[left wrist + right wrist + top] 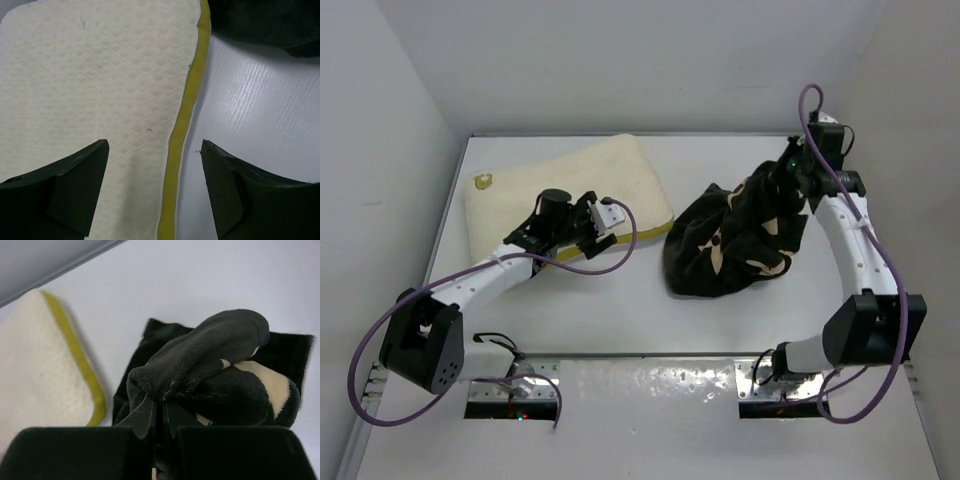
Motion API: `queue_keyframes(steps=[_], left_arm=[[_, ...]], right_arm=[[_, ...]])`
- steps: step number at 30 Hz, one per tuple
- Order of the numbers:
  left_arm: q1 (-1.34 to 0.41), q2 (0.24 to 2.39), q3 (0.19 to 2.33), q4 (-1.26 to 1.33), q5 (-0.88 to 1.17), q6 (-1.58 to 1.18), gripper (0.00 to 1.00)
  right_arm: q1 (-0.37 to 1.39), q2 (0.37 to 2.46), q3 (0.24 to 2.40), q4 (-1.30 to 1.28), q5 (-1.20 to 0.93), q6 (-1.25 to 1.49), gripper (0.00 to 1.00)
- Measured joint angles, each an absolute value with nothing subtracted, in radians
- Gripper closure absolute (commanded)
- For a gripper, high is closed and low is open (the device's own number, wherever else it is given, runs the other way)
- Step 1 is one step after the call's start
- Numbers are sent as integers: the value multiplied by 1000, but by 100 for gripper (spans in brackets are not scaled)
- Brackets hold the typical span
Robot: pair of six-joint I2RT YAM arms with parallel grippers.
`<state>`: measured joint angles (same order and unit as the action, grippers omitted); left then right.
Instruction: Put the pillow into the pillowcase
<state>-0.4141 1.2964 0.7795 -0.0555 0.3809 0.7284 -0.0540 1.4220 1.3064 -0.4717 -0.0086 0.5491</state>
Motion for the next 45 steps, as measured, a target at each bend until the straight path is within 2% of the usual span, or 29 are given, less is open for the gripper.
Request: queue_keyframes(steps=[3, 9, 12, 16, 21, 26, 27, 28, 29, 30, 31, 33, 35, 37, 39, 40, 41, 42, 43, 44, 45], left_arm=[[-414, 1296, 779, -56, 370, 728, 27], [-414, 1296, 778, -54, 354, 727, 26], [-414, 1296, 778, -54, 353, 725, 23], [-414, 1296, 778, -38, 353, 722, 23], [-414, 1296, 778, -27, 349, 721, 22], [-414, 1299, 779, -27, 331, 722, 21], [-414, 1302, 780, -27, 330, 722, 21], [-414, 1306, 782, -27, 327, 722, 19], [-414, 1312, 786, -27, 326, 723, 18], [-414, 1318, 789, -28, 324, 724, 17], [-414, 1324, 793, -30, 324, 723, 15], [-414, 1334, 802, -41, 324, 723, 13], [-414, 1341, 811, -53, 326, 721, 13], [-416, 1348, 819, -59, 330, 721, 12], [-424, 1357, 831, -73, 339, 719, 12], [-429, 1364, 839, -78, 344, 716, 22], [-437, 1374, 851, -87, 352, 707, 40], [-447, 1383, 863, -97, 363, 702, 64], [-458, 1394, 878, -107, 374, 692, 89], [-470, 1407, 892, -114, 387, 690, 92], [-487, 1423, 907, -119, 403, 688, 79]], right_arm=[[30, 1382, 1292, -425, -17, 535, 100], [207, 1125, 1282, -212, -22, 449, 100], [234, 1006, 1302, -102, -24, 417, 100], [238, 954, 1366, 9, -28, 391, 100], [239, 1062, 1502, 51, 4, 365, 100], [228, 1363, 1671, -31, 119, 358, 98], [220, 1444, 1730, -73, 145, 361, 85], [207, 1544, 1796, -130, 167, 370, 64], [191, 1650, 1867, -199, 182, 387, 19], [175, 1755, 1956, -266, 191, 400, 2], [156, 1872, 2055, -336, 184, 405, 1], [123, 2079, 2239, -493, 173, 419, 1], [102, 2201, 2288, -596, 156, 432, 1], [85, 2209, 2157, -667, 154, 438, 1], [80, 2125, 1915, -659, 153, 438, 2], [81, 2080, 1814, -642, 146, 438, 14], [82, 1996, 1668, -640, 142, 436, 40], [81, 1910, 1552, -623, 124, 433, 99], [80, 1827, 1462, -611, 105, 434, 100], [75, 1725, 1369, -580, 85, 448, 100], [64, 1625, 1294, -553, 66, 461, 90]])
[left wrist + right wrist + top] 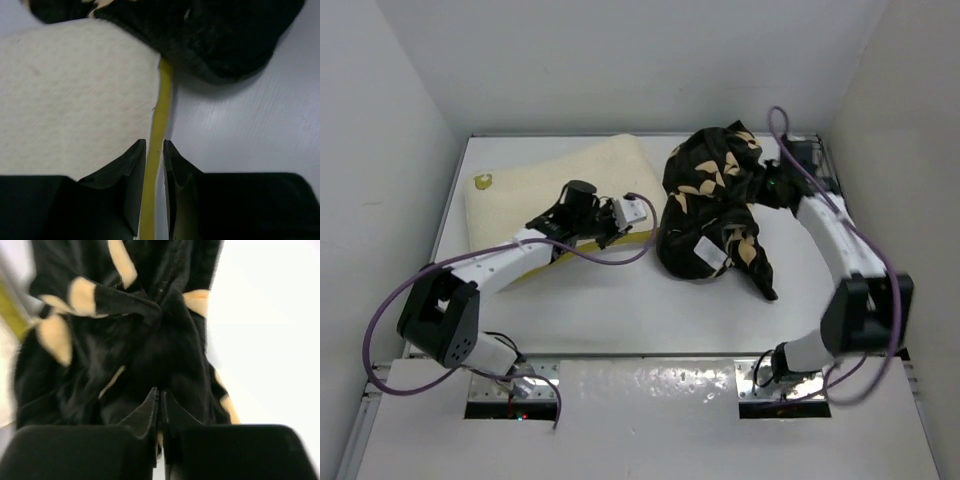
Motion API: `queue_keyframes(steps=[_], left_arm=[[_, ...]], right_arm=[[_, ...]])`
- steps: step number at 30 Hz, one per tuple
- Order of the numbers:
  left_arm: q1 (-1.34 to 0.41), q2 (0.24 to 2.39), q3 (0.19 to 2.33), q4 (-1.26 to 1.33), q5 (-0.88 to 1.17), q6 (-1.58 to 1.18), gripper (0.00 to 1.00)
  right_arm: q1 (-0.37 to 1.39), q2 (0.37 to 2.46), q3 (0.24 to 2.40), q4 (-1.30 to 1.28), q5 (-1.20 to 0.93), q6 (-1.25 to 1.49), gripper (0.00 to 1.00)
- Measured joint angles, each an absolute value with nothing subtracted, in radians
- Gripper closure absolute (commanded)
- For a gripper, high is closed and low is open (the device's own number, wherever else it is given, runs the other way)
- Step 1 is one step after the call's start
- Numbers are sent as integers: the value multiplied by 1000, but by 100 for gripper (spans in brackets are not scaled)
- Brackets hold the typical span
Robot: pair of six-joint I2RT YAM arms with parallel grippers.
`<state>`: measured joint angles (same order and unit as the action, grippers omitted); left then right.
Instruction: Put the pillow into the pillowcase
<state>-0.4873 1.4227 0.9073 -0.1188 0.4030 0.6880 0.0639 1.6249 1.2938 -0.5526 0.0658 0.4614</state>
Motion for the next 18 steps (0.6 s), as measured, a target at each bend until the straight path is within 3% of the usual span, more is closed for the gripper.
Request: queue_keyframes(steps=[3, 4, 6, 13, 16, 18], left_arm=[[-547, 1479, 955, -126, 437, 669, 39], [-569, 1501, 970, -127, 446, 664, 30], [-620, 1560, 1007, -129, 468, 643, 19], [-707, 1769, 1058, -46, 431, 503, 5], [-725, 1825, 1059, 18, 364, 438, 4], [-742, 1852, 1068, 51, 324, 403, 5]], right_arm=[[-10, 1370, 1111, -445, 22, 512, 52], [-41, 1309, 1051, -390, 10, 522, 33], [-98, 1219, 919, -337, -10, 546, 23], [-104, 1267, 669, -323, -138, 569, 23], [-90, 1338, 665, -296, -189, 577, 27], [-82, 1394, 674, -276, -212, 580, 40]])
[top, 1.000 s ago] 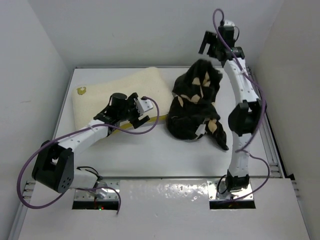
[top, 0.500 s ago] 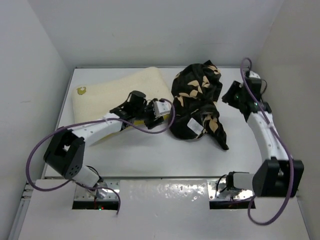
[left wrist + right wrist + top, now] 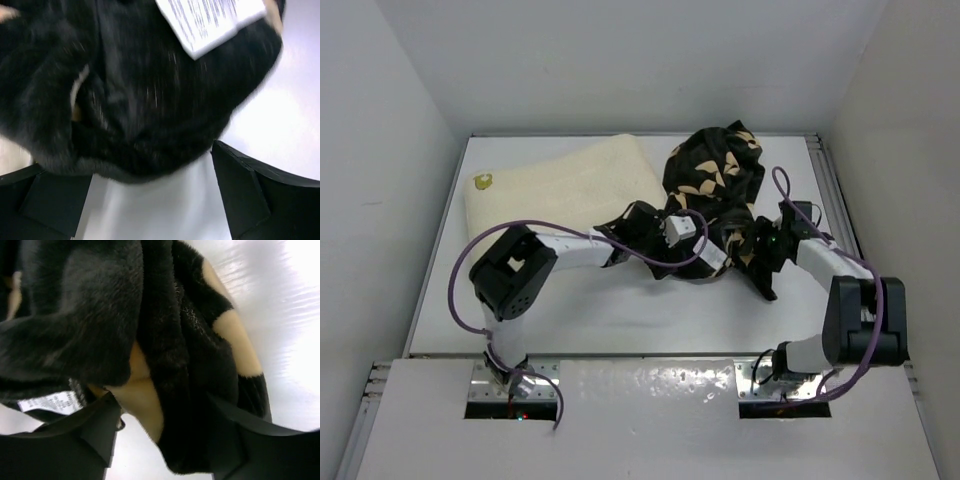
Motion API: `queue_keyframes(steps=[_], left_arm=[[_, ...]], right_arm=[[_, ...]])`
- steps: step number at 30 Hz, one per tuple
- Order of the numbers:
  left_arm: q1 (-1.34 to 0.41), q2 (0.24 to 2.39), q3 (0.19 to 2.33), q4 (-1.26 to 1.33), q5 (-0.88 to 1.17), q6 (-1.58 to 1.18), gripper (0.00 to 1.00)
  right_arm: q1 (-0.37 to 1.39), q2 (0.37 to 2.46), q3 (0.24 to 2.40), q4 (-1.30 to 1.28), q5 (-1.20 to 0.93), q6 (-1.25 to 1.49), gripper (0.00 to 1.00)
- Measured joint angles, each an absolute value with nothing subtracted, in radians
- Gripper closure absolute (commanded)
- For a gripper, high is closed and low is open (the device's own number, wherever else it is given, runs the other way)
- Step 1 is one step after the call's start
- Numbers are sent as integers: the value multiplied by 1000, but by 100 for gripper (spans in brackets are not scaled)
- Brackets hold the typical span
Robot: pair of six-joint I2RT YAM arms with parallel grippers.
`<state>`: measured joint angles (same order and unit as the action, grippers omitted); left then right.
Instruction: Put the pillow into the pillowcase
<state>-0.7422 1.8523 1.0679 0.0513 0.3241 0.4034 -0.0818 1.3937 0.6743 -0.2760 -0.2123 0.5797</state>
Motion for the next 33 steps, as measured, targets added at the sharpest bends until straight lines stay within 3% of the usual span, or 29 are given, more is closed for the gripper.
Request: queue_keyframes(steps=[1, 2, 4, 5, 7, 8, 9, 14, 22, 27, 28, 29, 30, 31, 33], left_arm=[[-753, 1869, 1084, 60, 304, 384, 8], [-763, 1889, 1104, 73, 286, 363, 16], [-772, 1922, 1134, 104, 252, 329, 28], [-774, 1935, 1143, 123, 243, 315, 52], [-772, 1950, 1148, 151, 230, 290, 77], [-770, 1953, 1148, 161, 224, 285, 98], [-770, 1956, 1149, 164, 221, 280, 100], [-758, 1964, 1215, 142, 207, 274, 100], [-664, 1969, 1719, 76, 178, 405, 100], [-583, 1951, 1760, 205, 108, 505, 100], [-572, 1953, 1749, 219, 98, 520, 98], [-565, 1953, 1730, 233, 87, 531, 93], [-561, 1953, 1710, 242, 79, 541, 73], [-557, 1958, 1687, 253, 67, 555, 62], [-554, 1974, 1644, 268, 45, 570, 32]], right_arm=[[-80, 1417, 676, -268, -219, 584, 47], [-78, 1434, 676, -265, -223, 584, 64], [-85, 1445, 675, -266, -231, 592, 84], [-92, 1440, 674, -265, -231, 597, 95], [-113, 1411, 664, -262, -230, 602, 100], [-124, 1387, 655, -265, -226, 606, 100], [-138, 1351, 643, -271, -219, 604, 100], [-208, 1151, 632, -337, -195, 577, 100], [-309, 860, 611, -461, -155, 561, 100], [-300, 817, 508, -480, -169, 606, 100], [-285, 819, 478, -474, -181, 621, 92], [-264, 820, 445, -463, -199, 639, 77], [-241, 824, 420, -453, -219, 658, 57], [-210, 835, 401, -445, -239, 668, 26], [-154, 872, 398, -448, -255, 677, 15]])
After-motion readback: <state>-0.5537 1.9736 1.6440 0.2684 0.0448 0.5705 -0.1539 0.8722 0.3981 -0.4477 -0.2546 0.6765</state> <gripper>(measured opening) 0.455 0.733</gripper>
